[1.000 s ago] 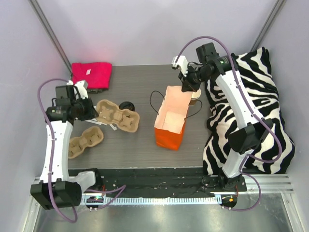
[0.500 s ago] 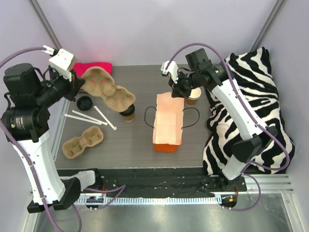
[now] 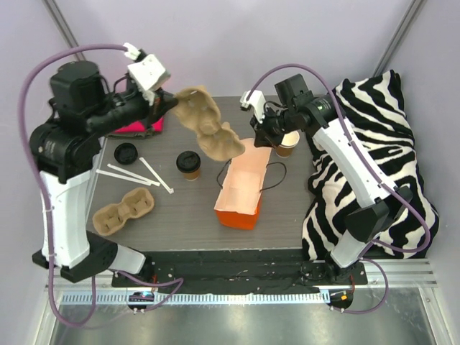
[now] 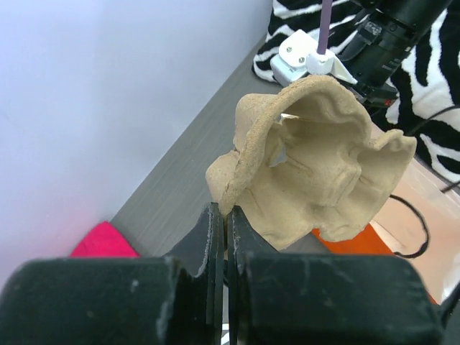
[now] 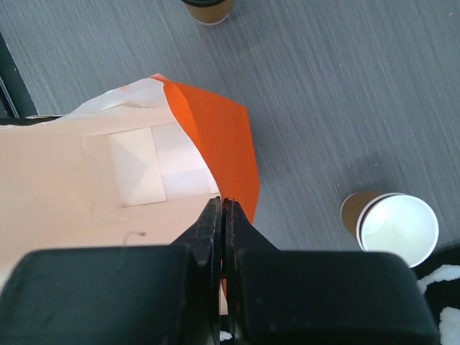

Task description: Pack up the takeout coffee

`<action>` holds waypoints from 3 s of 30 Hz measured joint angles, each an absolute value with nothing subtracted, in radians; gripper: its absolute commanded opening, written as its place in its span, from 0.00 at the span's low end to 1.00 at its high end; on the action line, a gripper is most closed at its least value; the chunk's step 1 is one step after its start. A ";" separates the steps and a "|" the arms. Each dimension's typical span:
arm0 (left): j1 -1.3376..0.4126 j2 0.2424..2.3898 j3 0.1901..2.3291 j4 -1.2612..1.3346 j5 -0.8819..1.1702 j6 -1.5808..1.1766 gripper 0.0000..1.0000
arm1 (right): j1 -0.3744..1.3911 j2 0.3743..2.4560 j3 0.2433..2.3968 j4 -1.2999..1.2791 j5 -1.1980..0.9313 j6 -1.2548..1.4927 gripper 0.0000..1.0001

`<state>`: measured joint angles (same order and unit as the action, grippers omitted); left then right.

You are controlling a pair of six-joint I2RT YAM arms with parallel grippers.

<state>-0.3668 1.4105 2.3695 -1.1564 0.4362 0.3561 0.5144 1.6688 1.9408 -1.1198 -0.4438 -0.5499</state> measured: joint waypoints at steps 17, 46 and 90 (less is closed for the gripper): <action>-0.551 1.531 2.477 -1.022 0.216 0.399 0.00 | 0.514 1.682 1.897 -1.114 -0.424 -0.541 0.01; -1.139 1.371 1.905 -1.031 -0.215 0.767 0.00 | 0.600 1.657 1.949 -1.139 -0.470 -0.580 0.01; -1.217 1.277 1.354 -0.772 -0.375 0.602 0.00 | 0.739 1.432 1.782 -1.077 -0.421 -0.567 0.01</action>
